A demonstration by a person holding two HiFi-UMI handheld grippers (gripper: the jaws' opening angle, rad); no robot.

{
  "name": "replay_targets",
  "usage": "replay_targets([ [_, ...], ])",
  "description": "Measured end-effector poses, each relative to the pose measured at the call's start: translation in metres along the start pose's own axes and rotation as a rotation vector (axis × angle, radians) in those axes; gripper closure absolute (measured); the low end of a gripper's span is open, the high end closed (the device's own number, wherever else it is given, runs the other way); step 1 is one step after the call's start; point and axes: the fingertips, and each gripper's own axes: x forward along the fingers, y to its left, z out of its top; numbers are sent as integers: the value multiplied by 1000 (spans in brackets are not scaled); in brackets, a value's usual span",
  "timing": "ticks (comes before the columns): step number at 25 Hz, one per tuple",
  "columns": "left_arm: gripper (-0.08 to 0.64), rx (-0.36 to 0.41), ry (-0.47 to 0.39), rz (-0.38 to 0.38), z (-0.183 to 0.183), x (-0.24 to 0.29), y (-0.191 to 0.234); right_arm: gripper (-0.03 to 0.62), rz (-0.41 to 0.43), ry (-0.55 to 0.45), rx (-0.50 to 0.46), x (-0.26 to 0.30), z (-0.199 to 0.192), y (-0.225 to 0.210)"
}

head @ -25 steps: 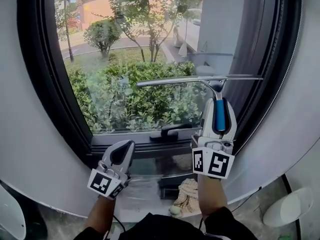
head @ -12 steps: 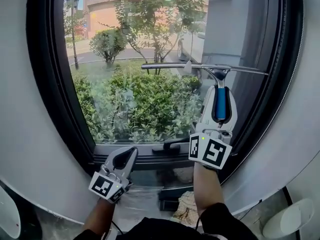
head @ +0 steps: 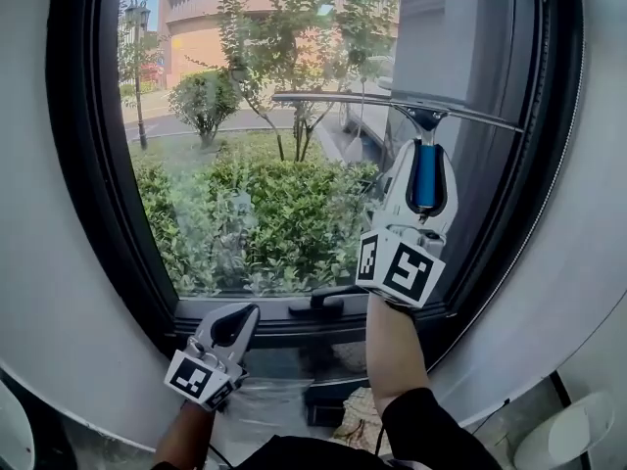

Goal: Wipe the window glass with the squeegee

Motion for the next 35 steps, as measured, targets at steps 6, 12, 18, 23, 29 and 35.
replay_targets([
  [6,560,10,23,-19,-7,1,3,460,-10,0,57,15,-8,0],
  [12,560,-3,13,-25,-8,4,0,460,12,-8,72,23,-14,2],
  [18,560,-7,26,-22,-17,5,-2,460,23,-28,70,26,-17,0],
  [23,560,-20,32,-11,-15,5,-5,459,21,-41,65,23,-20,0],
  [29,560,-25,28,-14,-18,7,-9,460,1,-45,77,13,-24,1],
  [35,560,-33,22,-13,-8,14,-9,460,11,-41,65,14,-23,0],
])
